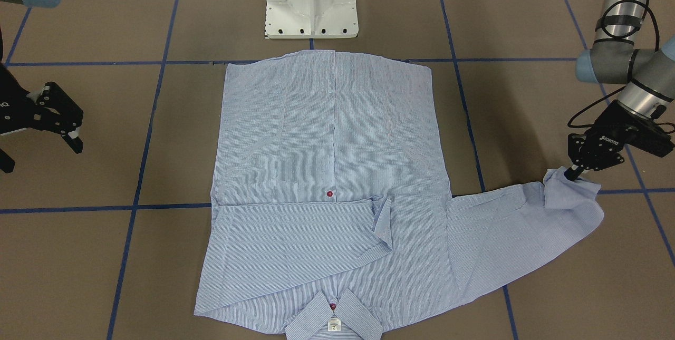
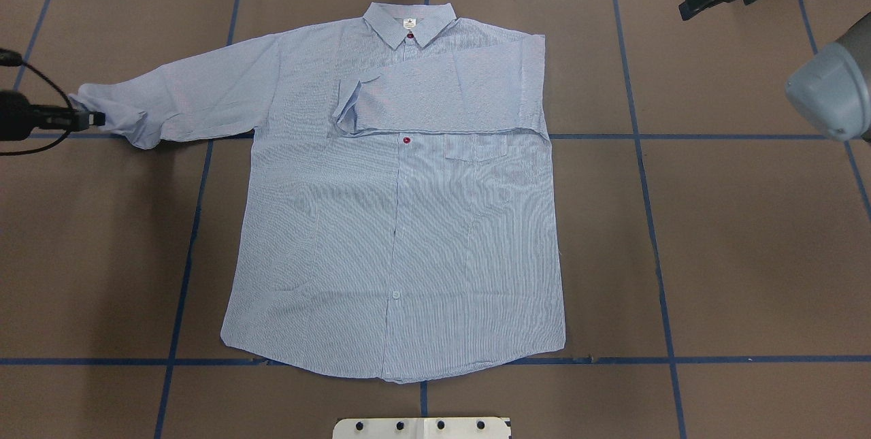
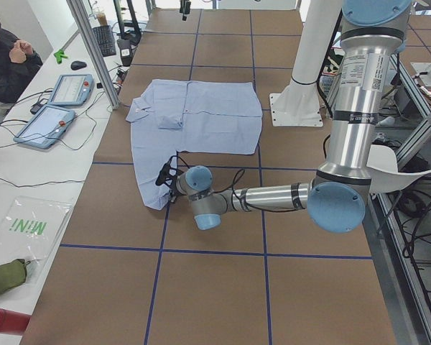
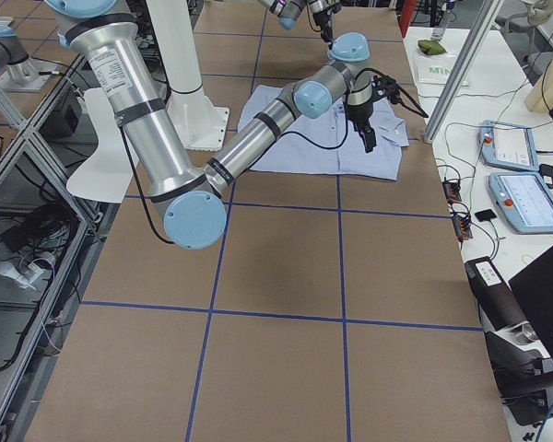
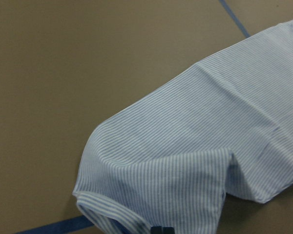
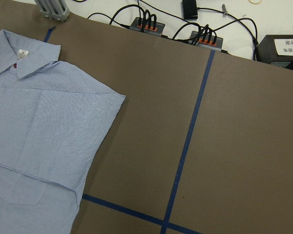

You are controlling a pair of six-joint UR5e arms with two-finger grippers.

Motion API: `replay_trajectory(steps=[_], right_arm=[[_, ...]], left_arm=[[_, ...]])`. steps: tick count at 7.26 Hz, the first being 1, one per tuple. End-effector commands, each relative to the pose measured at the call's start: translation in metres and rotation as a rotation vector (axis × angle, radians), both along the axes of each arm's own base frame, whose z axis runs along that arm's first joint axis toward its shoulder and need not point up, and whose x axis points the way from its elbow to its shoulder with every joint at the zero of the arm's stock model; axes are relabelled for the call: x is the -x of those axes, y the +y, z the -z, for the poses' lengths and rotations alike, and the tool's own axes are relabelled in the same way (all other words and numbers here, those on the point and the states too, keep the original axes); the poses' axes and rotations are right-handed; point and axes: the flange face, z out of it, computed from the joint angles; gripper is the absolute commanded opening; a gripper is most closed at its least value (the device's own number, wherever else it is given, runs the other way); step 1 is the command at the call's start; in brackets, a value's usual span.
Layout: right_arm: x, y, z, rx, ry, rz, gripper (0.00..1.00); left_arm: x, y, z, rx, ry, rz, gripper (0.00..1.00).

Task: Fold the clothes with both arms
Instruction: 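Carry the grasped sleeve across the shirt toward the collar with the left gripper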

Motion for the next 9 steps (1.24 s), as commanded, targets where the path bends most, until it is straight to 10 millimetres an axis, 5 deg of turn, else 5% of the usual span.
replay_trajectory(steps=[1, 3, 5, 6, 9], right_arm=[[0.002, 0.000, -0.001, 0.003, 0.000, 0.003, 1.00], [0.005, 0.002, 0.000, 0.004, -0.002, 0.007, 1.00], [0.006, 0.002, 0.000, 0.006, -0.003, 0.007, 1.00], [0.006, 0.002, 0.000, 0.006, -0.003, 0.007, 1.00], [0.006, 0.003, 0.000, 0.010, -0.006, 0.005, 1.00]], left_arm=[[-0.038, -0.063, 0.145, 0.044, -0.022, -0.005, 0.00], [-0.101, -0.106, 0.281, 0.097, -0.044, -0.044, 0.00], [-0.166, -0.098, 0.410, 0.208, 0.015, -0.060, 0.00], [-0.199, -0.084, 0.445, 0.240, 0.057, -0.030, 0.00], [-0.281, -0.038, 0.472, 0.306, 0.090, 0.005, 0.00]])
